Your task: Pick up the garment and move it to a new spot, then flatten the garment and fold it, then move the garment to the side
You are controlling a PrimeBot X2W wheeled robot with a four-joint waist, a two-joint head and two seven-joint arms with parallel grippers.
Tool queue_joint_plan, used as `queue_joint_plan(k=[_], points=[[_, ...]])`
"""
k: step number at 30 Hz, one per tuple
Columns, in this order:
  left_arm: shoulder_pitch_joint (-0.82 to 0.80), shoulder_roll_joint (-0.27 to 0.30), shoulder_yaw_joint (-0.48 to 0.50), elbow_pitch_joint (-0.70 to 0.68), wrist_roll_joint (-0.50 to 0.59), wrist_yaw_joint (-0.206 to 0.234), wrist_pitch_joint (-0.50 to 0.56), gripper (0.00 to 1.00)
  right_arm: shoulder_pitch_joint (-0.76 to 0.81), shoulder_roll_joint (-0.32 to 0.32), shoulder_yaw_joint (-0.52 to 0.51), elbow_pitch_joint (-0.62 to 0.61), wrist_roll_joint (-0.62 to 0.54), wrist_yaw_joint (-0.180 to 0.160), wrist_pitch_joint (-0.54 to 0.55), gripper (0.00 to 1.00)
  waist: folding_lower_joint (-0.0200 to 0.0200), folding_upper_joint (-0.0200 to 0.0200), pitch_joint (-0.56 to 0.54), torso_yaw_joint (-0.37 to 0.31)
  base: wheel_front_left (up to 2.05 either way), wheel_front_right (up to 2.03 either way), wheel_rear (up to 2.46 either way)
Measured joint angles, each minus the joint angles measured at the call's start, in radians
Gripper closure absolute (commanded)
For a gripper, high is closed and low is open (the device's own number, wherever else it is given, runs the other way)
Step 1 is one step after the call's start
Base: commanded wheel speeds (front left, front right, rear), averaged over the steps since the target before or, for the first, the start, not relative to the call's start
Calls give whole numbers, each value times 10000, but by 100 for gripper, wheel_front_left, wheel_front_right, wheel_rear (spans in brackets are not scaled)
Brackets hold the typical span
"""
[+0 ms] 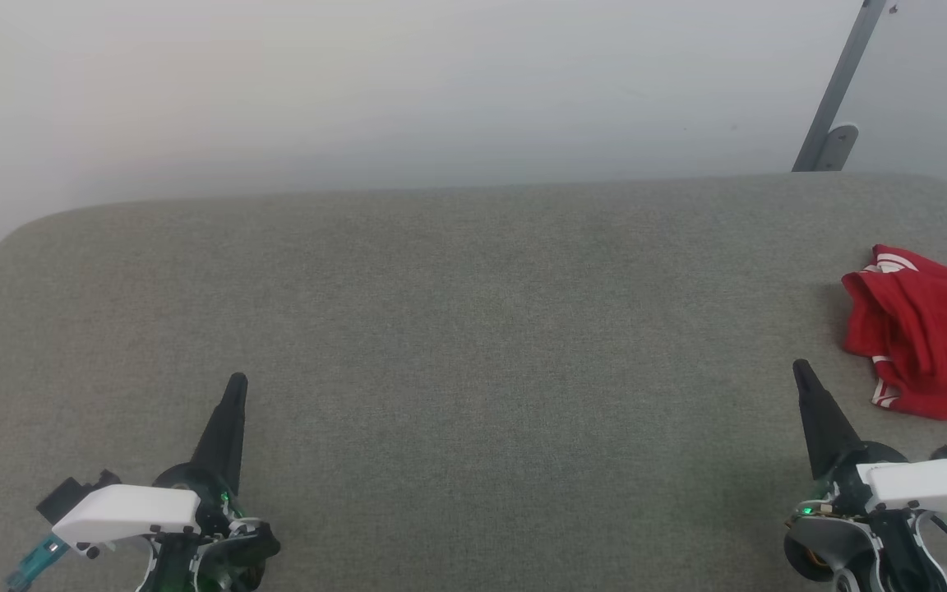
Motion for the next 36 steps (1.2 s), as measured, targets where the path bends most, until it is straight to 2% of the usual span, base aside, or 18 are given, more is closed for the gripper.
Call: queue_joint_plan(k=[36], points=[[0, 0, 0, 0, 0, 0, 0, 100, 0, 0, 0, 0, 0, 0, 0, 100, 0, 0, 0, 0, 0, 0, 0]])
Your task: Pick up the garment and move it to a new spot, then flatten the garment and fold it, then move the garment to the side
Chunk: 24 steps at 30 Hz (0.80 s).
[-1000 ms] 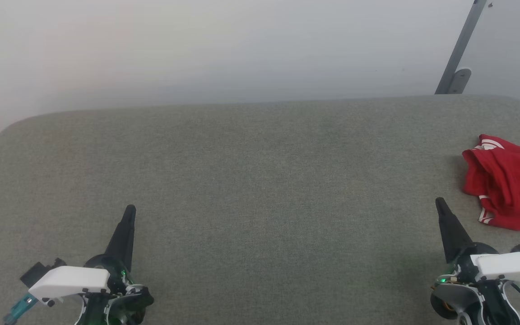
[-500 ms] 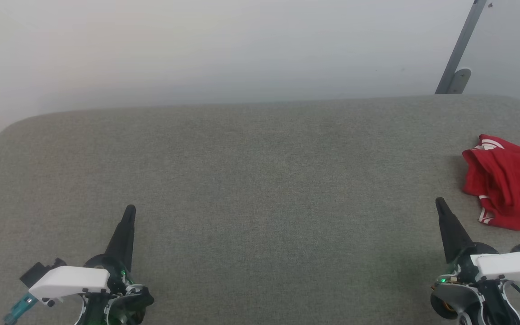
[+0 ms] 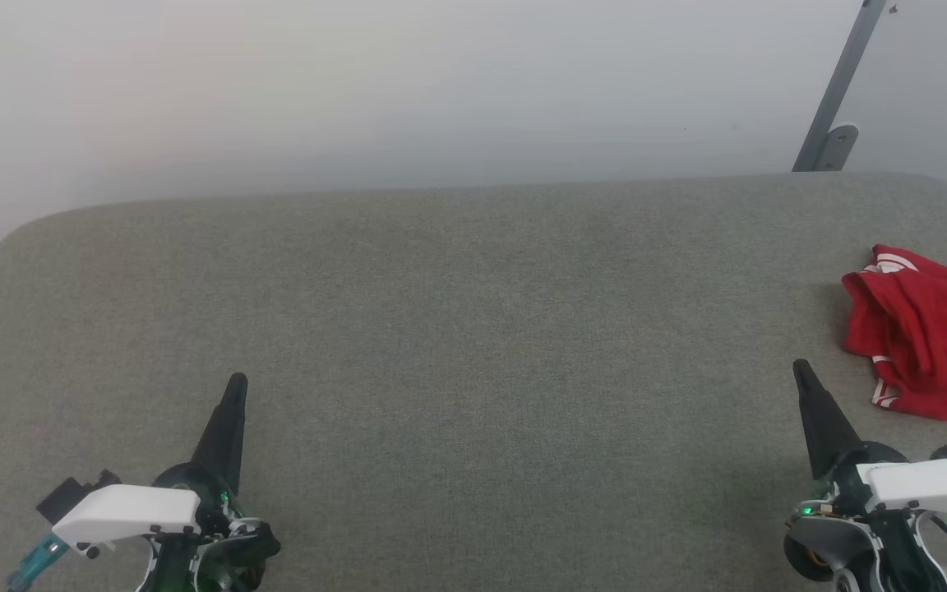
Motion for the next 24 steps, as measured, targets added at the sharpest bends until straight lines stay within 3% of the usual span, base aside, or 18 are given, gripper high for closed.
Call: queue_joint_plan(k=[24], points=[[0, 0, 0, 0, 0, 0, 0, 100, -1, 0, 2, 0, 0, 0, 2, 100, 0, 0, 0, 0, 0, 0, 0]])
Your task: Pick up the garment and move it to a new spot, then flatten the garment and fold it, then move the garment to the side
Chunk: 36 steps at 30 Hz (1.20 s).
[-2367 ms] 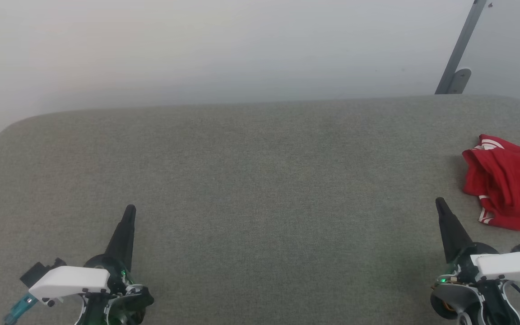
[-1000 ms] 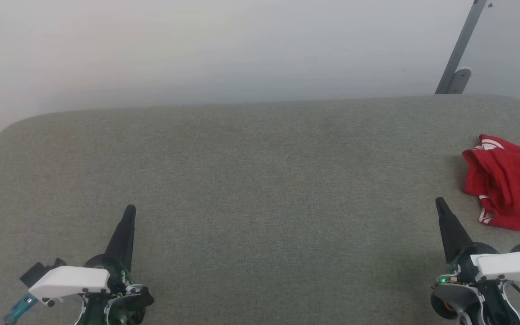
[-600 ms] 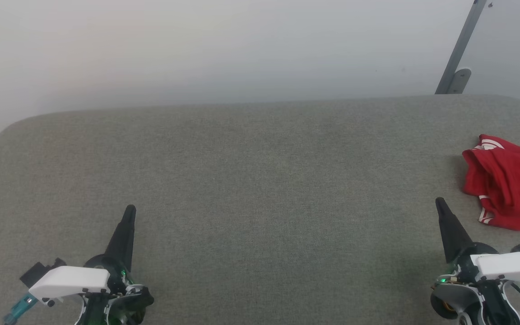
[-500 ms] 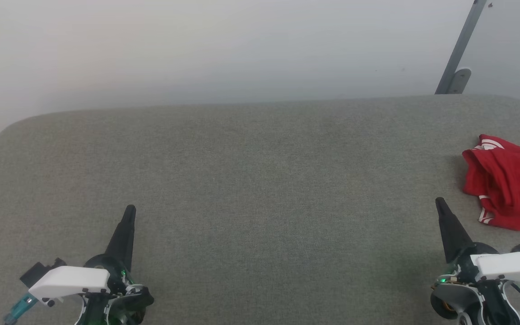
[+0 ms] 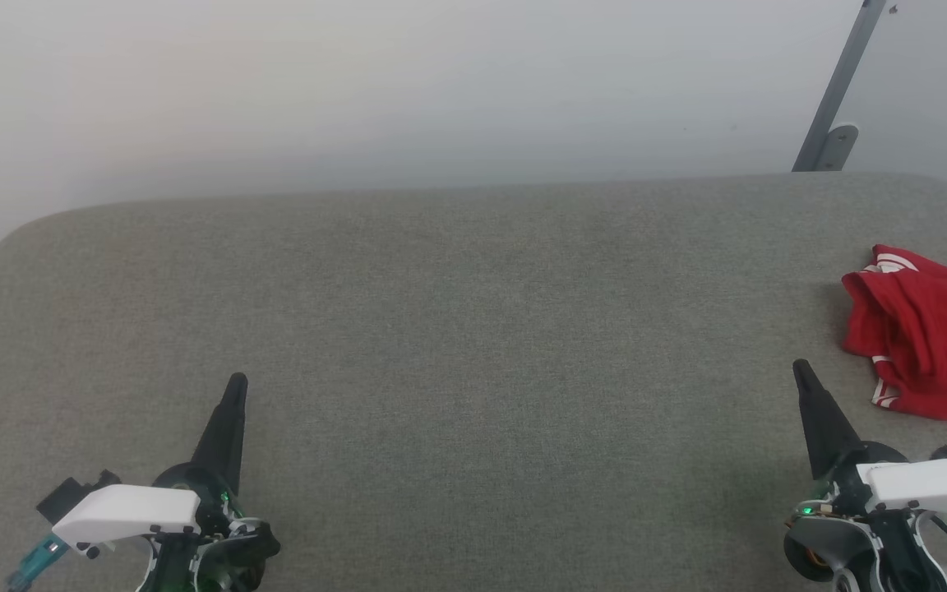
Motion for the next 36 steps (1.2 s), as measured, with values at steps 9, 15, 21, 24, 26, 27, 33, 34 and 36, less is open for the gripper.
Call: queue_joint_plan(k=[9, 15, 21, 24, 26, 27, 33, 34, 36], points=[[0, 0, 0, 0, 0, 0, 0, 100, 0, 0, 0, 0, 0, 0, 0, 100, 0, 0, 0, 0, 0, 0, 0], [0, 0, 0, 0, 0, 0, 0, 100, 0, 0, 0, 0, 0, 0, 0, 100, 0, 0, 0, 0, 0, 0, 0], [-1, 0, 0, 0, 0, 0, 0, 100, 0, 0, -2, 0, 0, 0, -2, 100, 0, 0, 0, 0, 0, 0, 0], [-1, 0, 0, 0, 0, 0, 0, 100, 0, 0, -2, 0, 0, 0, 0, 100, -1, 0, 0, 0, 0, 0, 0], [-1, 0, 0, 0, 0, 0, 0, 100, 0, 0, 0, 0, 0, 0, 0, 100, -1, 0, 0, 0, 0, 0, 0], [-1, 0, 0, 0, 0, 0, 0, 100, 0, 0, 2, 0, 0, 0, -2, 100, -1, 0, 0, 0, 0, 0, 0], [-1, 0, 0, 0, 0, 0, 0, 100, 0, 0, 2, 0, 0, 0, 0, 100, 0, 0, 0, 0, 0, 0, 0], [-1, 0, 0, 0, 0, 0, 0, 100, 0, 0, -2, 0, 0, 0, -2, 100, 0, 0, 0, 0, 0, 0, 0], [-1, 0, 0, 0, 0, 0, 0, 100, 0, 0, -2, 0, 0, 0, -2, 100, 0, 0, 0, 0, 0, 0, 0]])
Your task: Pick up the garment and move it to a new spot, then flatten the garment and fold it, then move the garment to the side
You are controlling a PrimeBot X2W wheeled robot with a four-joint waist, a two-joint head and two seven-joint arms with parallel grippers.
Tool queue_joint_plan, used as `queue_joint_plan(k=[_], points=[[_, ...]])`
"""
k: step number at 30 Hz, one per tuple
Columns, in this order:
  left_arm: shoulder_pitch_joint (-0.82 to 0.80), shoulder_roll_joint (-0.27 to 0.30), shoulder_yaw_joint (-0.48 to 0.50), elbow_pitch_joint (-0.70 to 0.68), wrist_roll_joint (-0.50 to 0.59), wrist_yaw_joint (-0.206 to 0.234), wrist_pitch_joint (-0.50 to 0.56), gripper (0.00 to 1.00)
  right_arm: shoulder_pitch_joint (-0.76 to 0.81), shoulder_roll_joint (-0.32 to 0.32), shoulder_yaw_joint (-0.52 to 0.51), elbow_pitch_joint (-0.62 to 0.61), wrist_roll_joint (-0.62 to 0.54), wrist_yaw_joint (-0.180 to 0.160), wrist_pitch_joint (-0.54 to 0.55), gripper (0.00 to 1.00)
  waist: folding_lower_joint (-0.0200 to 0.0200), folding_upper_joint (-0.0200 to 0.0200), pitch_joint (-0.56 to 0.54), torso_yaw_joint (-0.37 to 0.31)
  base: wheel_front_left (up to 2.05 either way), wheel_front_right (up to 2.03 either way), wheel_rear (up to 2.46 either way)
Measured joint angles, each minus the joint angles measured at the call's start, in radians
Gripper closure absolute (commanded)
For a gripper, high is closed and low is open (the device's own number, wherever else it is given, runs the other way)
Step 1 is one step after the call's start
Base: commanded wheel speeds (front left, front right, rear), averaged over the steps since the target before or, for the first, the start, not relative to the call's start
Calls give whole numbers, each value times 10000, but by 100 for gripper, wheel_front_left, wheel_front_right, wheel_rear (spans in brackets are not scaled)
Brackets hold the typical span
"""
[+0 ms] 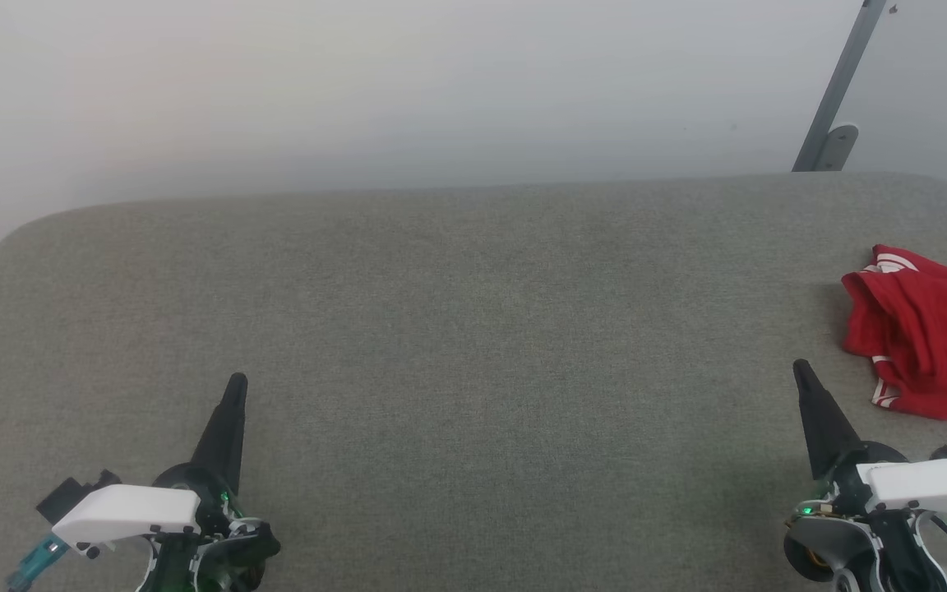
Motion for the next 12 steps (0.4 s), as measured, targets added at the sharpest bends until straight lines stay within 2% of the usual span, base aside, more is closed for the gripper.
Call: queue_joint_plan(k=[12], points=[[0, 0, 0, 0, 0, 0, 0, 100, 0, 0, 2, 0, 0, 0, 0, 100, 0, 0, 0, 0, 0, 0, 0]])
